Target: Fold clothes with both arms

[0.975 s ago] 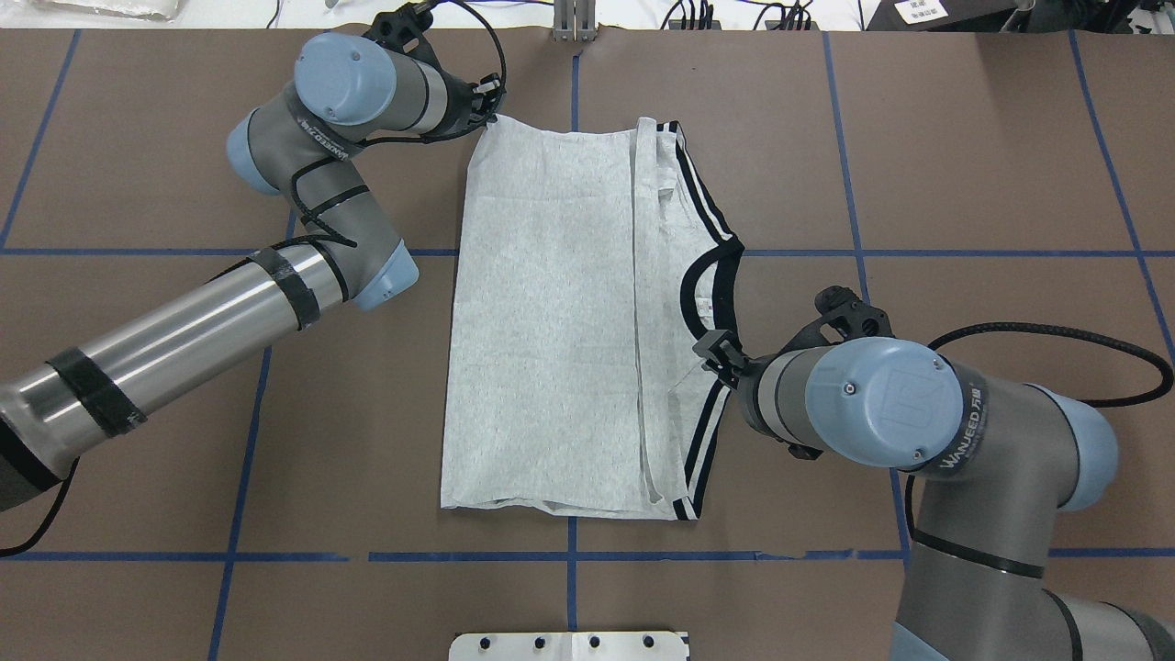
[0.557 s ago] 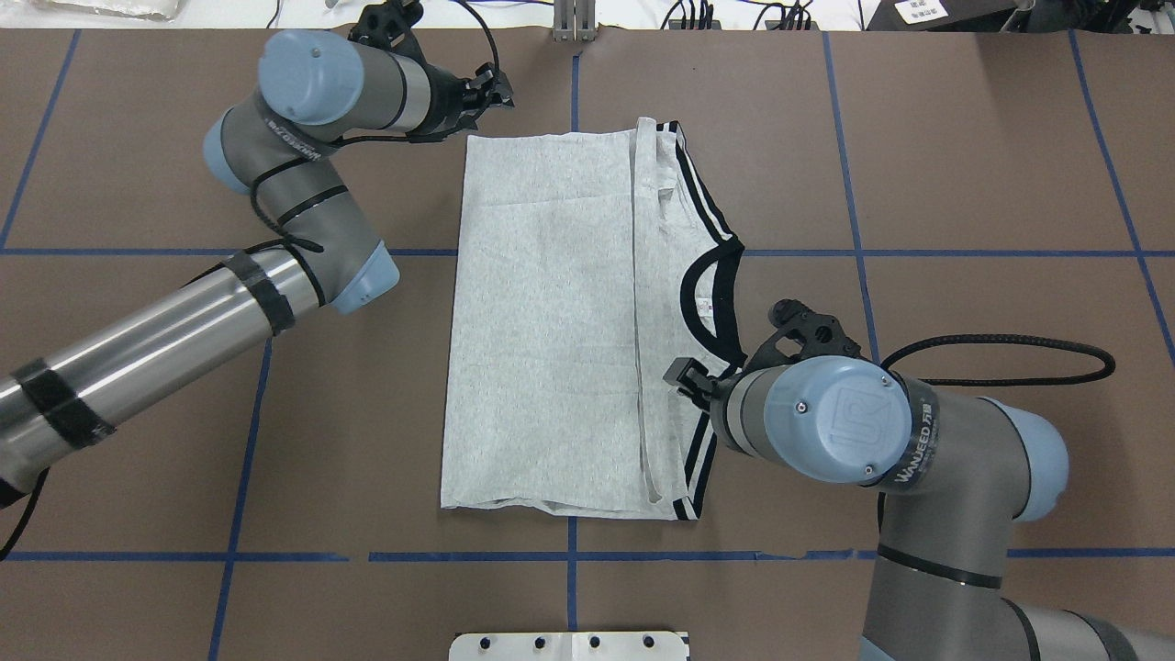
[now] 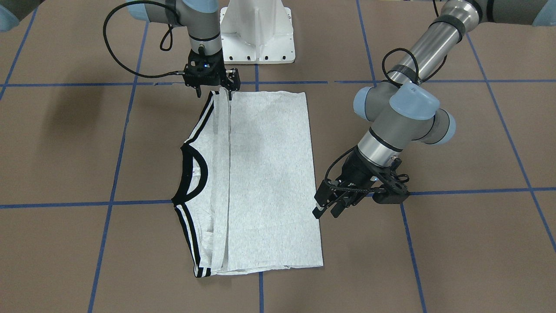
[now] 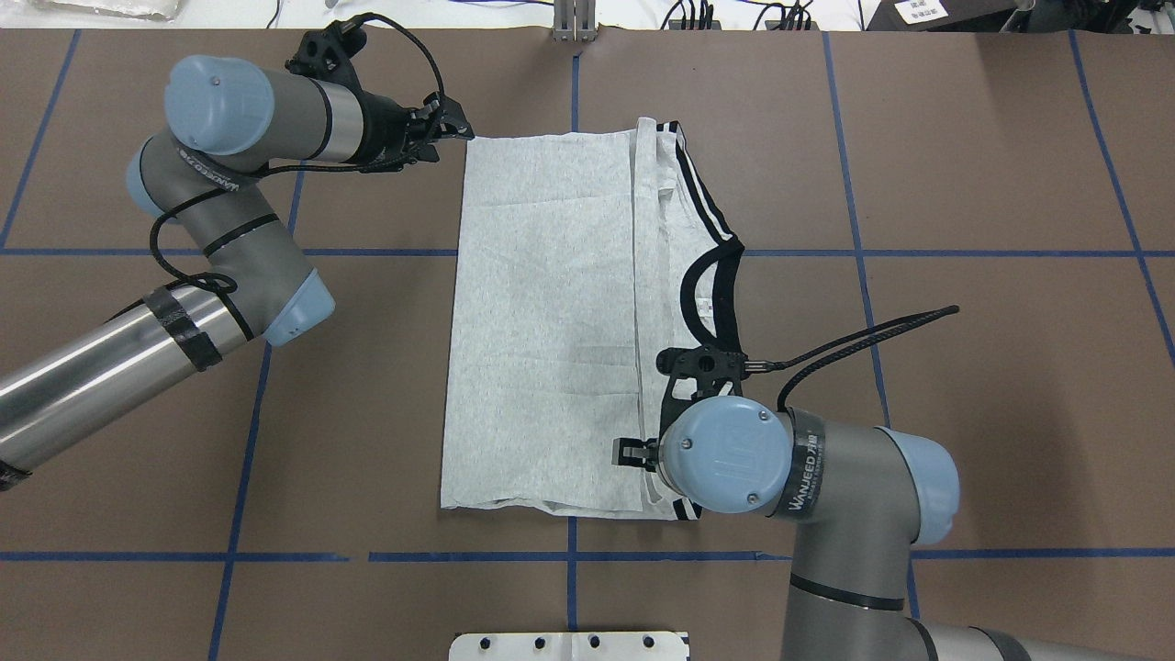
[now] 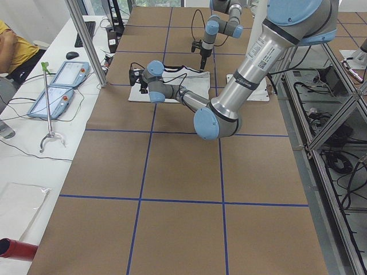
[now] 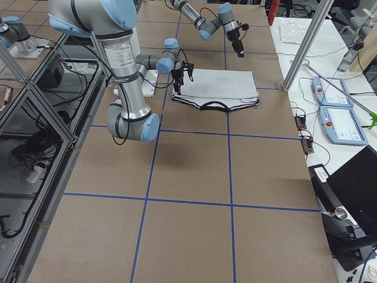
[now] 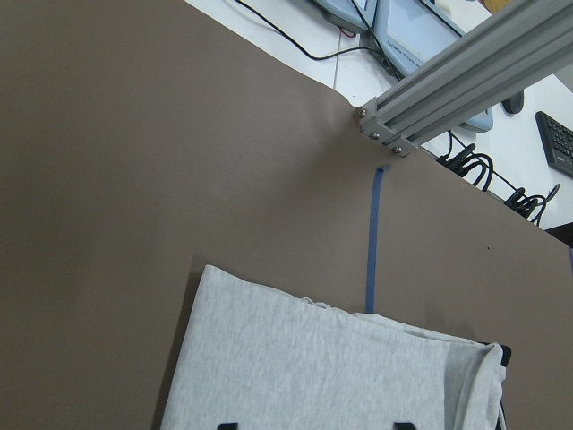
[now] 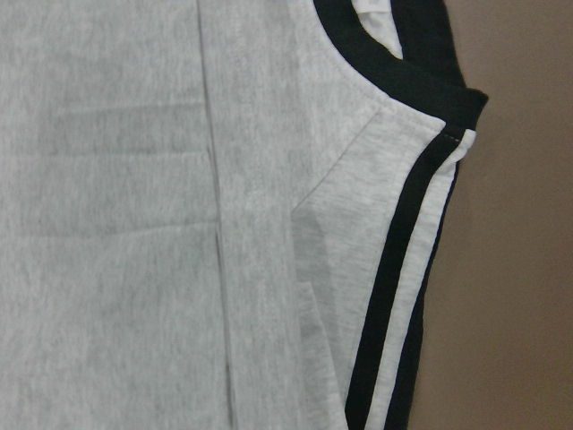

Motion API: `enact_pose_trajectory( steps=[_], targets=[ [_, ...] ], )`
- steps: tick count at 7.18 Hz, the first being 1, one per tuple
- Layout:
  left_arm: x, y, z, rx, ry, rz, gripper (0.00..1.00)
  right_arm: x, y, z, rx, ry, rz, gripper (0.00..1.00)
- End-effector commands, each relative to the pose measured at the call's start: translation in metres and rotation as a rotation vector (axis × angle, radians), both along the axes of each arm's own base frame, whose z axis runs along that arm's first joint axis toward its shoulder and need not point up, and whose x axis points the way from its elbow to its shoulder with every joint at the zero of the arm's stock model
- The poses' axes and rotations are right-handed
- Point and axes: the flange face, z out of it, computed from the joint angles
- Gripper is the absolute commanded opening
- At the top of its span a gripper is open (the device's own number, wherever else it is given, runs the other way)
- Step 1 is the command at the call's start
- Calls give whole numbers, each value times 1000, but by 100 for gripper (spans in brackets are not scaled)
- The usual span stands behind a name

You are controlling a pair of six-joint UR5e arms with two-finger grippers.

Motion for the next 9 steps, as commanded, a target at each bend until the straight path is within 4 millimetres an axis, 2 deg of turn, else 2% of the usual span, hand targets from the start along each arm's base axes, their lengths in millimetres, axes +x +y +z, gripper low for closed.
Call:
enact_pose_trajectory(
  steps=[1,3,5,6,8,9],
  targets=[
    [-4,4,5,-1,0,2,65,-22,10,4,61,70,-154,100],
    [-5,5,4,0,1,2,65,-34,11,21,95,118,-222,100],
    [-6,6,1,4,6,1,65,-36,9,29,118,149,-263,100],
    [-6,6,3,1,4,1,65,-28,0,33,147,188,-306,100],
    [-9,9,0,8,10,1,65,-4,-31,47,167,219,-316,100],
    [-9,9,0,7,11,1,65,12,-38,63,176,239,-333,100]
  ],
)
